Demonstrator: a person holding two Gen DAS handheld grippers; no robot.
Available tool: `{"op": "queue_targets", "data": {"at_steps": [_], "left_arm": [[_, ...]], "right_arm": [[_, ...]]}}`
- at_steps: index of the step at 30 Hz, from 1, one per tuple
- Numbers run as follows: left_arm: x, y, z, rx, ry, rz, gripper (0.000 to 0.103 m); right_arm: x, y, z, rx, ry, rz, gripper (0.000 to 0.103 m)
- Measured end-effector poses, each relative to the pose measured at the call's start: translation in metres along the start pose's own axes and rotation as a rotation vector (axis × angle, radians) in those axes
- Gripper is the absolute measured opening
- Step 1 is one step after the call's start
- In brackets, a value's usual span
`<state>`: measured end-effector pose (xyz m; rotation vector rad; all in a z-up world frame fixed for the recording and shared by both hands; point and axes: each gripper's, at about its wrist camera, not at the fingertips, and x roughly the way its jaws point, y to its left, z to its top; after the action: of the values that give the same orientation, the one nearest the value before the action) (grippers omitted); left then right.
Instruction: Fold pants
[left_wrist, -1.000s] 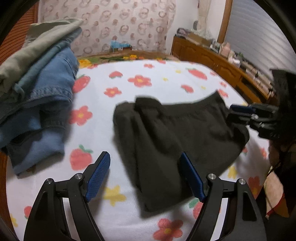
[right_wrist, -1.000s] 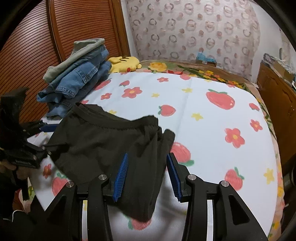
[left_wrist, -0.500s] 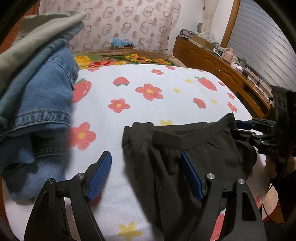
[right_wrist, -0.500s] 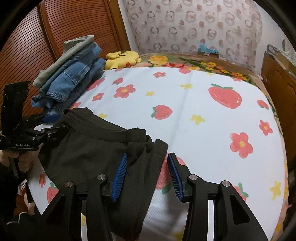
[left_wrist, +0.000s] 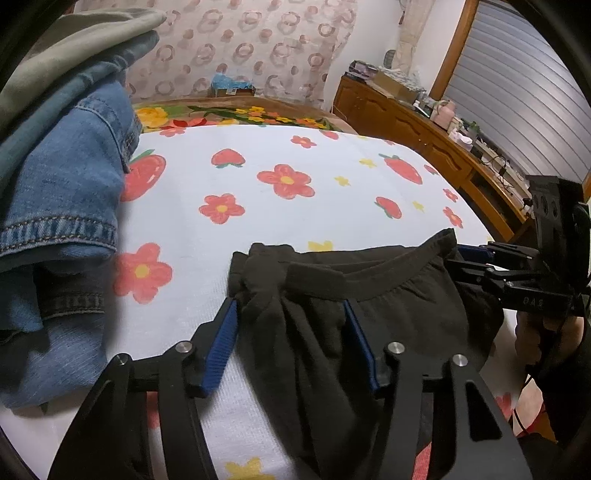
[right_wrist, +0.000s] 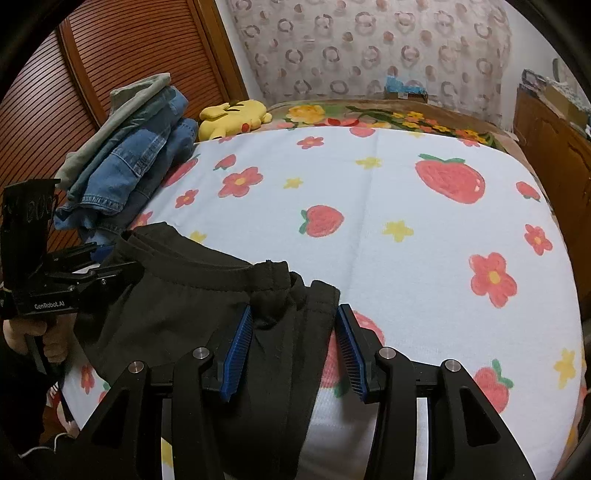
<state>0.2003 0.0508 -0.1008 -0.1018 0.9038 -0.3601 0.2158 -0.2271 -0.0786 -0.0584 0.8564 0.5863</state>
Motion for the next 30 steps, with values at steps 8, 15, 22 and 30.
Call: {"op": "queue_targets", "data": {"at_steps": [8,15,22,30], "left_arm": [[0.0015,-0.0019,-0.0001,0.005,-0.003,0.002,0.05],[0.0022,-0.0034,-0.0004,0.014,-0.003,0.003,0.044],[0.0025,-0.0057,-0.0009,0.018,-0.003,-0.011,0.034],[0.0008,-0.0096,-0.001,0.025,-0.009,-0.029,0.022]], "right_arm": [[0.0025,0.0032,0.0005,-0.021,-0.001,0.003,0.048],[0.0032,0.0025,0.0001,-0.019,-0.005,0.012,0.048],[0.0038,0.005,-0.0001,-0.035,0.0,0.026,0.037],[0.0041,0.0046,-0.0012,-0.03,-0.003,0.05,0.023]]}}
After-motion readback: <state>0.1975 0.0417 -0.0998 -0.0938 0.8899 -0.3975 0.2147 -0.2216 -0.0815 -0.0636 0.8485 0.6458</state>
